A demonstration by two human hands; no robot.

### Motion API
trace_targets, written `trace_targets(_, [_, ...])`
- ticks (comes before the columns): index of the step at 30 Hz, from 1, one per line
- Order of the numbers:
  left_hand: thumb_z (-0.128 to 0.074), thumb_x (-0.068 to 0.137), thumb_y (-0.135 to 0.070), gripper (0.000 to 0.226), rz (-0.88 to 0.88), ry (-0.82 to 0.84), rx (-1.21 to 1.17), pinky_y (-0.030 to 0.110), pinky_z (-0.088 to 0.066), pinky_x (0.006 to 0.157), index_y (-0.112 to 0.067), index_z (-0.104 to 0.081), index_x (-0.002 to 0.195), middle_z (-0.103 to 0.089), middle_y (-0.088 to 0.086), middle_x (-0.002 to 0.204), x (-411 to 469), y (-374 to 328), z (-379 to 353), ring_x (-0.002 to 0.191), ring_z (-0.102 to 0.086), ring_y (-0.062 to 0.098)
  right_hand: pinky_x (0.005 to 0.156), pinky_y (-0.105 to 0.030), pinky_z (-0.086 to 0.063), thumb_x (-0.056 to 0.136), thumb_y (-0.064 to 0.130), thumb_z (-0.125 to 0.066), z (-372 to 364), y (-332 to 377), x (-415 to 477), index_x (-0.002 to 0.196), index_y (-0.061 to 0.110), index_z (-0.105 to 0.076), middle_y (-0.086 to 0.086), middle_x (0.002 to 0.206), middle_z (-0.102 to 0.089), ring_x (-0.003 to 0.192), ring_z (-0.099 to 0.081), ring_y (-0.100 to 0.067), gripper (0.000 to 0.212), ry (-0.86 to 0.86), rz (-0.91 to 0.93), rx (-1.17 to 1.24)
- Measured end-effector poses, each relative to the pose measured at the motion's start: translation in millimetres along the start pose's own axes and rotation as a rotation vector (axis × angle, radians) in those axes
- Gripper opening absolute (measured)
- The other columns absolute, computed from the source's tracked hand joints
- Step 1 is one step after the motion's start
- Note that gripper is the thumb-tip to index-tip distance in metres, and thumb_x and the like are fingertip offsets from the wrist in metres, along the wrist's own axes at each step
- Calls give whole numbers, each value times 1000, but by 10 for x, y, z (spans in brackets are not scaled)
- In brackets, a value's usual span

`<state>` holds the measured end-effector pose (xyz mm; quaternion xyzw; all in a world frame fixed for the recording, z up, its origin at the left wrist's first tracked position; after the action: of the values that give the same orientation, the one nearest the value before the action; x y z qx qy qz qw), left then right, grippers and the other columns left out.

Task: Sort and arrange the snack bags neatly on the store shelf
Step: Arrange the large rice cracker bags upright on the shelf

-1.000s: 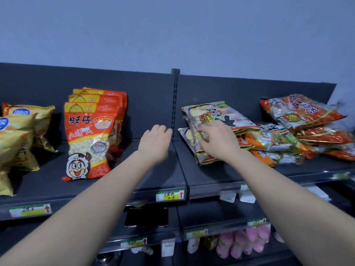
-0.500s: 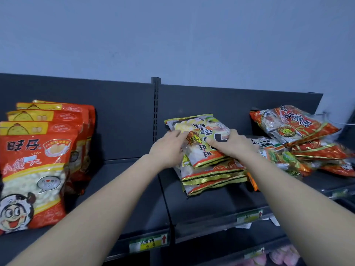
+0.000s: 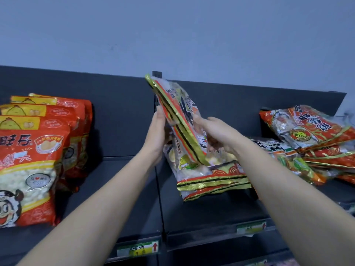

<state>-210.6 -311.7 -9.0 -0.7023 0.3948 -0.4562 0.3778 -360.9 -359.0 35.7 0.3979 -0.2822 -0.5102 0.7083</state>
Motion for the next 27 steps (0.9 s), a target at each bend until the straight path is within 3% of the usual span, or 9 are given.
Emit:
trace_targets(2, [-41, 76, -79, 87, -23, 142, -169, 38, -55, 90, -5, -58, 120, -69, 9, 113, -68, -68, -21, 105, -66, 24, 41, -23, -45, 94, 51, -51, -107, 42, -26, 124, 7, -48, -8, 56, -60, 45, -61, -23, 52, 92, -3, 158])
trace_targets(5, [-78, 61, -63, 118, -84, 203, -114, 28, -54, 75, 20, -29, 129, -69, 9, 96, -162, -117, 88, 87, -67, 21, 46, -25, -51, 98, 45, -48, -274, 87, -57, 118, 3, -57, -16, 71, -65, 50, -65, -22, 48, 184, -25, 353])
trace_targets(8, [-81, 60, -14, 79, -105, 28, 107, 32, -51, 77, -1, -42, 127, -62, 11, 102, -205, -252, 189, 91, -63, 20, 49, -25, -55, 98, 43, -48, -358, 149, -123, 102, 4, -60, -14, 66, -69, 54, -68, -22, 41, 237, -4, 404])
trace_targets(11, [-69, 61, 4, 35, -147, -257, 291, 24, -49, 60, -15, -55, 87, -58, -1, 71, -270, -496, 311, 66, -56, 13, 44, -23, -48, 91, 42, -63, -372, 165, -131, 115, 6, -56, -9, 73, -69, 54, -65, -17, 44, 150, 112, 261])
trace_targets(14, [-65, 67, 13, 33, -167, -310, 462, 20, -42, 55, -17, -50, 70, -52, -9, 55, -371, -806, 487, 54, -48, 8, 78, -32, -52, 72, 47, -81, -350, 170, -58, 141, 17, -41, -3, 114, -60, 98, -62, -17, 85, -125, 329, 12])
trace_targets(16, [-67, 57, 3, 22, -146, -234, 628, 26, -38, 59, -9, -52, 68, -50, -1, 61, -482, -1015, 567, 59, -46, 13, 113, -42, -31, 61, 47, -87, -368, 228, -46, 152, 23, -20, -6, 148, -34, 138, -32, -23, 116, -237, 505, -106])
trace_targets(19, [-71, 64, 2, 17, -26, -72, 930, 28, -37, 61, -1, -59, 75, -55, 3, 63, -626, -1235, 672, 57, -49, 14, 118, -43, -5, 52, 50, -90, -477, 293, -57, 154, 27, 3, -1, 162, -4, 148, -3, -19, 140, -199, 660, -332])
trace_targets(24, [-79, 65, -7, 21, -39, -68, 946, 30, -47, 67, -13, -72, 84, -71, 9, 75, -703, -1296, 900, 67, -62, 15, 94, -42, -51, 56, 30, -93, -636, 183, -9, 113, 25, -52, 11, 108, -66, 103, -62, -10, 70, 41, 639, 43])
trace_targets(27, [-86, 66, -19, 61, -199, -480, 750, 28, -51, 90, -21, -63, 122, -69, 1, 114, -557, -958, 1118, 103, -64, 13, 85, -37, -54, 61, 29, -91, -742, 107, 63, 103, 19, -53, 8, 98, -67, 92, -64, -11, 58, -45, 562, 112])
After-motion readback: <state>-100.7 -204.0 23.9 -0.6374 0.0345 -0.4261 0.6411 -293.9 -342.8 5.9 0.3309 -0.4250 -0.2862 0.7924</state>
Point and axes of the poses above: each hand's wrist, its own x-axis towards the middle knuckle, its own z-axis out of the back of the hand, y = z × x, the point moved 1 cm from there along x, towards the middle knuckle
